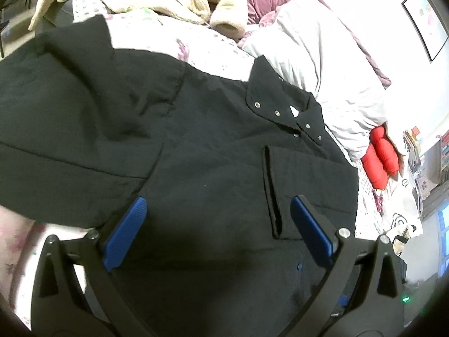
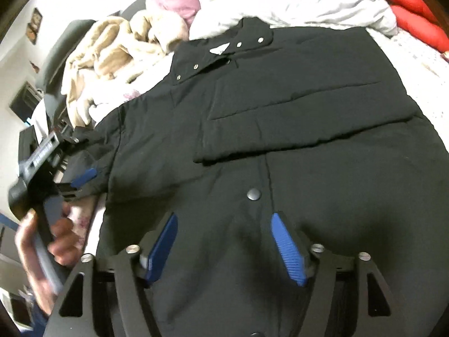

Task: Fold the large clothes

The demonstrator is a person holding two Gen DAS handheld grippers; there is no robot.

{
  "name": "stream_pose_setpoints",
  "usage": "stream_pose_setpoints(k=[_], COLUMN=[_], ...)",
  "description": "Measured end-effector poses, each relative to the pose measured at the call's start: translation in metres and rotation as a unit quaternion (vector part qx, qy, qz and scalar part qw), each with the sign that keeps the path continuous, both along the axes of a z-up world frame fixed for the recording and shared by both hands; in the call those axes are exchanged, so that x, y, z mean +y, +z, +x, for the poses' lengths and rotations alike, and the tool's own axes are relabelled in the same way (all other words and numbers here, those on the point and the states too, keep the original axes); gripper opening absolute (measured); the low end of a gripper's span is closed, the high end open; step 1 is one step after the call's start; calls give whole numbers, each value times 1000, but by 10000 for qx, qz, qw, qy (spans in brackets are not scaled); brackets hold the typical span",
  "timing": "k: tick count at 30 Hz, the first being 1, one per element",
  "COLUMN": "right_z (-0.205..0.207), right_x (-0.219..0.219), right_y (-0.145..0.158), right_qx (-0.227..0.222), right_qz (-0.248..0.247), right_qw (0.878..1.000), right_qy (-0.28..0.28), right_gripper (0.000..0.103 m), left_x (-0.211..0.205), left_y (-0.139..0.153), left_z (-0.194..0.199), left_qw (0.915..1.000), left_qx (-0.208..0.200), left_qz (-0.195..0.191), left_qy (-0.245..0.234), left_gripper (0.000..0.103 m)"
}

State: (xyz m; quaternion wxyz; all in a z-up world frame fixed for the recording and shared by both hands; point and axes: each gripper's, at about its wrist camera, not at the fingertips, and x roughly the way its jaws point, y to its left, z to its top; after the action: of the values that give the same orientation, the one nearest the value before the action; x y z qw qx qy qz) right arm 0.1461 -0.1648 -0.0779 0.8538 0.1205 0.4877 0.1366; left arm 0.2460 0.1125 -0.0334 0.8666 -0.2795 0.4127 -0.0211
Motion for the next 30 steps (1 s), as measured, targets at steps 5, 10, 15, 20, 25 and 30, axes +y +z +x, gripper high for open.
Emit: stream_pose_setpoints(k=[5,10,15,20,25,30], right_z=[-2,-4,-7,-14,-17,-18], right_x=[10,4,-8,-9,1,4], right_y=[9,12,10,17,20,18], right_qx=[-16,-28,47,-1,-26,-6], right_qz=[2,35,135,247,252,250], right_qw=[9998,9999,9998,9997,9997,9996], right_qy=[196,117,-104,-74,59,91], right_gripper=[72,72,72,72,72,72], left_x=[37,99,163,224,262,268], left_y=[18,19,11,-17,-46,-66], left_z=[-19,-36,-60,-92,-113,-107], left_qw=[9992,9946,9813,9531,9275,9226], left_qx=[-176,-42,188,831,1208,1359], left_qz=[148,84,-36,-349,-888,-1238], left_qy=[338,1032,1913,2890,3423,3390], left_gripper=[102,102,102,102,102,102])
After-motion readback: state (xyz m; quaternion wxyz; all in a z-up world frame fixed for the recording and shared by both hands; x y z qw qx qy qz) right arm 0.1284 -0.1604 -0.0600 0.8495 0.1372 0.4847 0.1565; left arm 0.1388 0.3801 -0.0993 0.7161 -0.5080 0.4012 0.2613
